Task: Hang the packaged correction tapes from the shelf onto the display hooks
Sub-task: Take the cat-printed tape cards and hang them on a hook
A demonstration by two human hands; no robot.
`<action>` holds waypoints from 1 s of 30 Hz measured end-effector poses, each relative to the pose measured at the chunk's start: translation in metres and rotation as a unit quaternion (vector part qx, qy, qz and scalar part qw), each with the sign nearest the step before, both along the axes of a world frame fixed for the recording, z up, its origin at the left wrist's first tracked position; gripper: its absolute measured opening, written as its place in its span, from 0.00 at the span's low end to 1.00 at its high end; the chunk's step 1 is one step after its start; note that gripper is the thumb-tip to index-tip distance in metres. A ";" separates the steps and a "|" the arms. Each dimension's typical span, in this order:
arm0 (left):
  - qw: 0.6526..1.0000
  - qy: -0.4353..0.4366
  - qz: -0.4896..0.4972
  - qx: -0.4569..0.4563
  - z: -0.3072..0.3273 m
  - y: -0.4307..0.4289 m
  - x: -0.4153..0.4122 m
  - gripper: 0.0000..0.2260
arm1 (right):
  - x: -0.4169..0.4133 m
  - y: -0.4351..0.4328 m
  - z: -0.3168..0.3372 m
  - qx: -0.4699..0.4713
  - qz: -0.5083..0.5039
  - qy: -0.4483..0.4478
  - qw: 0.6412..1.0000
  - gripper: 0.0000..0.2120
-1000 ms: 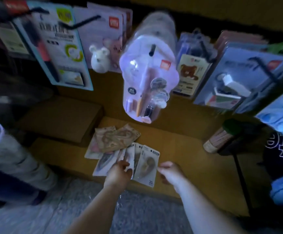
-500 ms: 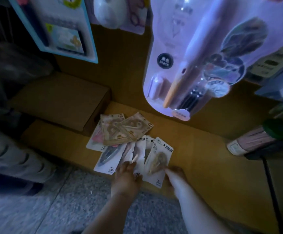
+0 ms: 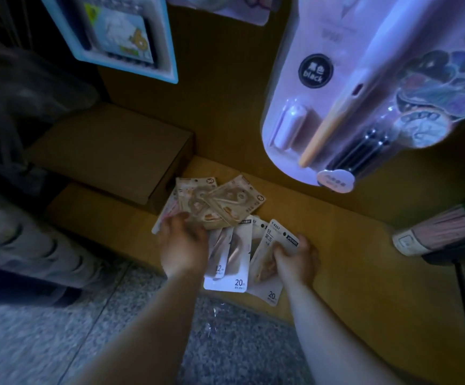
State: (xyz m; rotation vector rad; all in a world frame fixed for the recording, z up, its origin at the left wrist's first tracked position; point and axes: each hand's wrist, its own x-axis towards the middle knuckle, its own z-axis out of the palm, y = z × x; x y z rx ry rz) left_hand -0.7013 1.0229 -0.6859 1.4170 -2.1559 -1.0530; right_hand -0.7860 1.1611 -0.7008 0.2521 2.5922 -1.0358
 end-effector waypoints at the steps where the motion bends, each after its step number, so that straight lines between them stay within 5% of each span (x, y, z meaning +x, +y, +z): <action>1: 0.994 -0.003 0.032 0.101 -0.004 -0.010 -0.005 0.18 | -0.002 -0.005 0.003 0.011 0.044 0.017 0.999 0.29; 4: 0.962 0.056 0.075 0.256 -0.015 -0.030 -0.018 0.29 | -0.007 -0.025 0.010 0.041 0.199 0.020 0.979 0.29; 9: 0.953 0.098 0.089 0.273 -0.020 -0.039 -0.027 0.32 | -0.017 -0.059 0.004 0.076 0.362 -0.028 0.929 0.26; 16: 0.960 0.078 0.026 0.266 -0.025 -0.048 -0.032 0.19 | -0.019 -0.071 -0.006 0.101 0.409 -0.024 0.907 0.23; 24: 0.954 0.084 0.046 0.284 -0.019 -0.039 -0.047 0.31 | -0.017 -0.065 -0.008 0.016 0.457 -0.017 0.889 0.26; 30: 0.944 0.100 0.078 0.305 -0.027 -0.041 -0.045 0.22 | -0.016 -0.064 -0.009 -0.019 0.455 -0.042 0.889 0.25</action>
